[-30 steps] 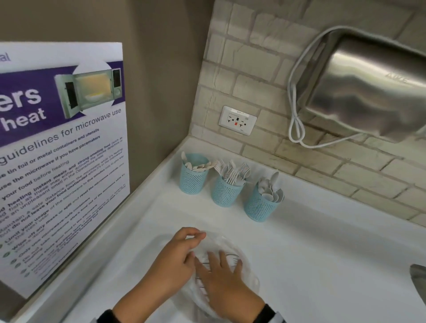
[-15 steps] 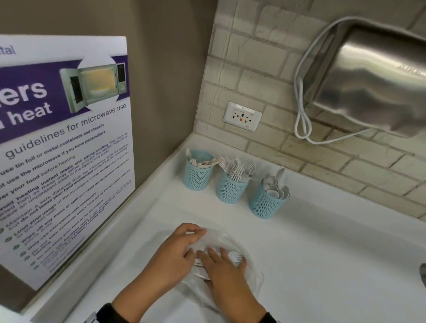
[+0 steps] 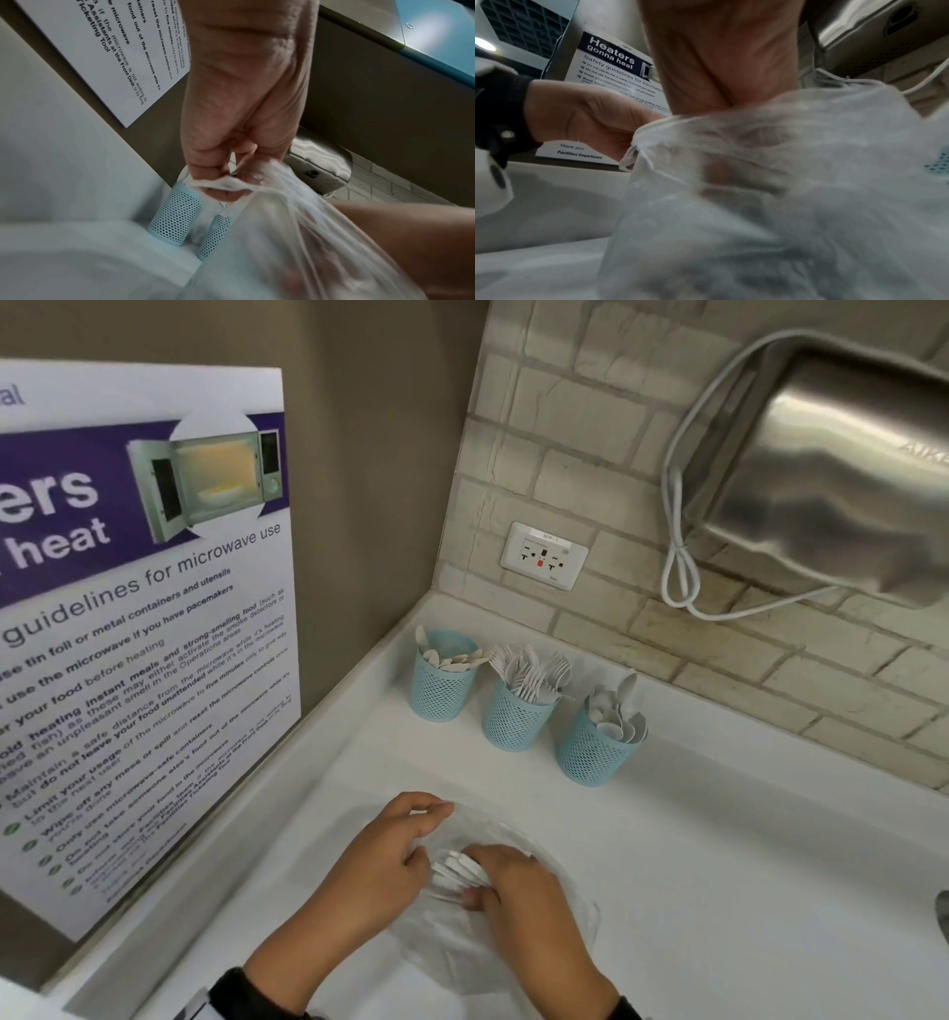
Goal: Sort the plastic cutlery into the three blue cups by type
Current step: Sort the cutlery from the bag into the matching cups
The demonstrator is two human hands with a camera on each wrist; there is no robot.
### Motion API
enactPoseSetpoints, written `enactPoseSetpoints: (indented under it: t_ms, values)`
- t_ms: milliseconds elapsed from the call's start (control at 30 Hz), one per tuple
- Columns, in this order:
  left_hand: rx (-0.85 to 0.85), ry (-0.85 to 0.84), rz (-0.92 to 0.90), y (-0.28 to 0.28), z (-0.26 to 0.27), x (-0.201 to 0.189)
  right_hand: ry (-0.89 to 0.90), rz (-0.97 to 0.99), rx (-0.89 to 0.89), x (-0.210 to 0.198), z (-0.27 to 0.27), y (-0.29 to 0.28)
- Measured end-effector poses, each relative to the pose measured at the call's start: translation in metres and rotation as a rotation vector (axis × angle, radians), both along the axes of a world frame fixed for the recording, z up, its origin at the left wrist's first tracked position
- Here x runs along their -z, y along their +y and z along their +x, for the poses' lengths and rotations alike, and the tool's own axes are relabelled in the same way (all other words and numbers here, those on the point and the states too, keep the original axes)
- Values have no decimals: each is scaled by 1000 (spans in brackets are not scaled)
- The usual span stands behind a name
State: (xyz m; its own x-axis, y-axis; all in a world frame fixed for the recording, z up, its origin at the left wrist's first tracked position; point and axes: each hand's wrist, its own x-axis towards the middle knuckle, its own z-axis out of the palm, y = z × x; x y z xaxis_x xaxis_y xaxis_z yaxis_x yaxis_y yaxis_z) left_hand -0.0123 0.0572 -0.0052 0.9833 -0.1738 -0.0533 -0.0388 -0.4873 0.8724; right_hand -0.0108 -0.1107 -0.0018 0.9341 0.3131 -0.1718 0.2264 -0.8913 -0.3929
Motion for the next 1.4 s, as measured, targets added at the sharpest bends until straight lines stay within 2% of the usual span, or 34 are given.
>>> enactPoseSetpoints:
  t_ms: [233, 567, 1167, 1300, 1400]
  values:
    - [-2, -7, -1, 0, 0, -1, 13, 59, 77, -23, 3, -11]
    - [5, 15, -32, 1, -1, -3, -158, -13, 103, -42, -1, -13]
    - [23, 0, 11, 2, -2, -5, -248, 201, 63, -56, -2, -18]
    - [8, -16, 36, 1, -1, -6, -312, 414, 121, -73, -2, -23]
    - [-105, -125, 214, 0, -4, -13, -399, 654, 161, -91, -7, -20]
